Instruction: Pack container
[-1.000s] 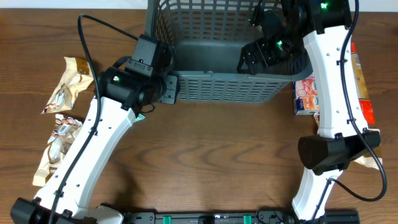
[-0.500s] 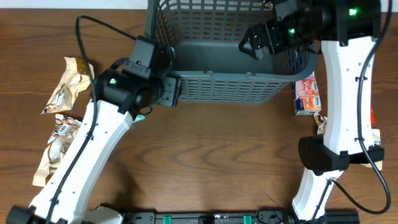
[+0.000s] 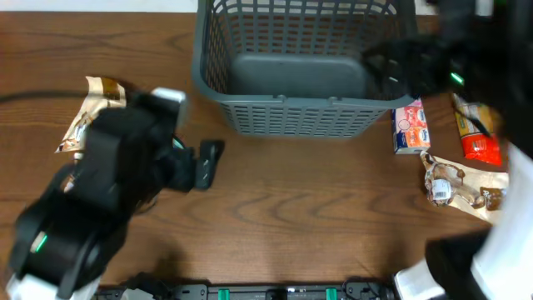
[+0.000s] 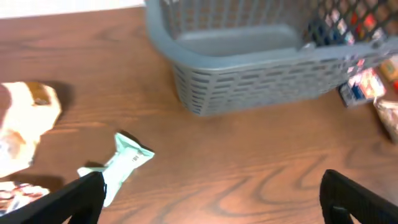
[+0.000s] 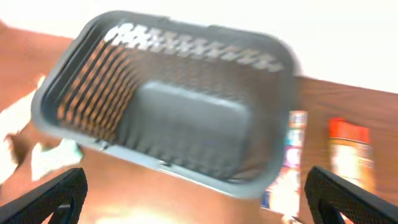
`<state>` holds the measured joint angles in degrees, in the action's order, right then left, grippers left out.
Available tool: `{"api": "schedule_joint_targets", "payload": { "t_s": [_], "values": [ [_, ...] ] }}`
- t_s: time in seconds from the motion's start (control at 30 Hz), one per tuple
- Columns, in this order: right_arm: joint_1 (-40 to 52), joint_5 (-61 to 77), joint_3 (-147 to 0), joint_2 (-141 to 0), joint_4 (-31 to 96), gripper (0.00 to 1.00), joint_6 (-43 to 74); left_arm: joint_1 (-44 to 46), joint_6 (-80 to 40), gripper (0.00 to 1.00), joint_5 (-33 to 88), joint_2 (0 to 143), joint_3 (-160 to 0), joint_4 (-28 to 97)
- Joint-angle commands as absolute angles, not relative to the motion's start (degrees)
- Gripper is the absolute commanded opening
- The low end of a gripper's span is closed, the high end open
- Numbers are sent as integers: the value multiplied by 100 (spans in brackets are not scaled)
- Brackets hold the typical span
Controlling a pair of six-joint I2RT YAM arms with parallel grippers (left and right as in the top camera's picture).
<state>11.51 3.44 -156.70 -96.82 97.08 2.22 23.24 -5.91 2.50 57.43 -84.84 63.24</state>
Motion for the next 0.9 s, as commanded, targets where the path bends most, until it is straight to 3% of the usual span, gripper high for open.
{"api": "schedule_joint_targets", "payload": {
  "t_s": [0.0,0.33,0.87],
  "values": [
    [1166,-816,-15734,-9220,9732,99,827,2287,-561,99,-187,5225,-8617,6453],
    [-21,-1798,-14525,-8344,9732,99,980,2290,-558,99,-628,4569,-8617,6906],
    [-2438,714,-12923,-8680,9113,99,-316,2290,-558,99,-633,4569,-8617,7288]
  ]
}}
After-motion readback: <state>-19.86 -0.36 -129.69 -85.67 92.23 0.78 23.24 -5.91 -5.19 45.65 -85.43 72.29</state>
